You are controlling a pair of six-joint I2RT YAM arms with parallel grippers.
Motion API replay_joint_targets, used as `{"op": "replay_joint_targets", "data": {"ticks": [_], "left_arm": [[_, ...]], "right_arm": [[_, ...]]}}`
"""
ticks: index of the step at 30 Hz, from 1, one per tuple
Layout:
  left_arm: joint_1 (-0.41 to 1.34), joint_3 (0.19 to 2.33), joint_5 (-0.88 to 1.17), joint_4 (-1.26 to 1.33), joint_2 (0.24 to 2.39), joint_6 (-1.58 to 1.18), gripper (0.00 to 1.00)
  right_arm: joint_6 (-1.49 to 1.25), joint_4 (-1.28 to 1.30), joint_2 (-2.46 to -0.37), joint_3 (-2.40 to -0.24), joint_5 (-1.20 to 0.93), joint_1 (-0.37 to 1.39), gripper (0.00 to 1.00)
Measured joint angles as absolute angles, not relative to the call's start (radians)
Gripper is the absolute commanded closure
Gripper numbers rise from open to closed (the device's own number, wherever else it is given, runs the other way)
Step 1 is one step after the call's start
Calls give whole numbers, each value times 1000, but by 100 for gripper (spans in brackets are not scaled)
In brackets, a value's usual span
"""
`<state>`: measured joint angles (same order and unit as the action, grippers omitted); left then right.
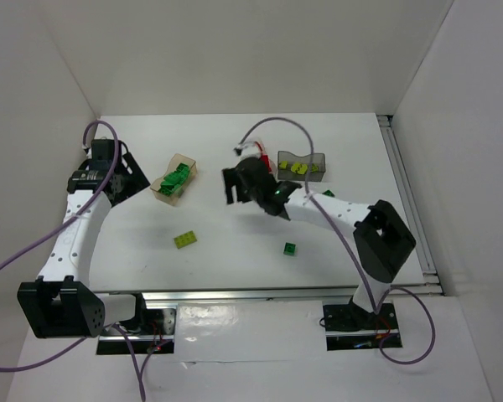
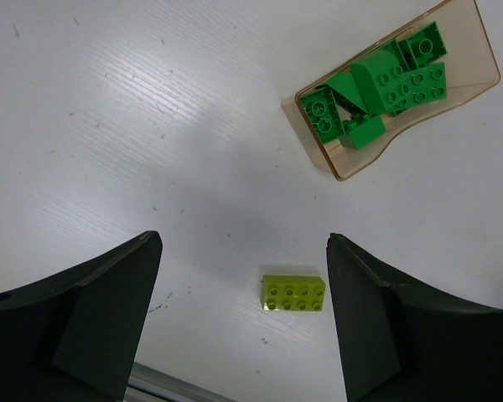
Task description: Sort the legos into containers by color
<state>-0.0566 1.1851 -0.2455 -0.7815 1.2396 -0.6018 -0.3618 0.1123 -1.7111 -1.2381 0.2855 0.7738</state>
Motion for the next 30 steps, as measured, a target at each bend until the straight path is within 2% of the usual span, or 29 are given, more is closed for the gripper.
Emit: {"op": "replay_joint_targets", "data": {"ticks": [5,8,18,30], "left_arm": [[-57,1196,-246,-785,1239,-601,11],[-57,1199,-246,-785,1239,-601,11],[-57,1199,-219,-785,1239,-602,11],[-57,1199,-219,-785,1239,-599,11]], "right_arm": [[-253,91,-1788,-1209,181,1021,8],[-183,101,-1885,-1239,160,1094,8],[-50,135,-2084,-1417,158,1099,8],[-54,81,-2212,-1552,179,1099,11]]}}
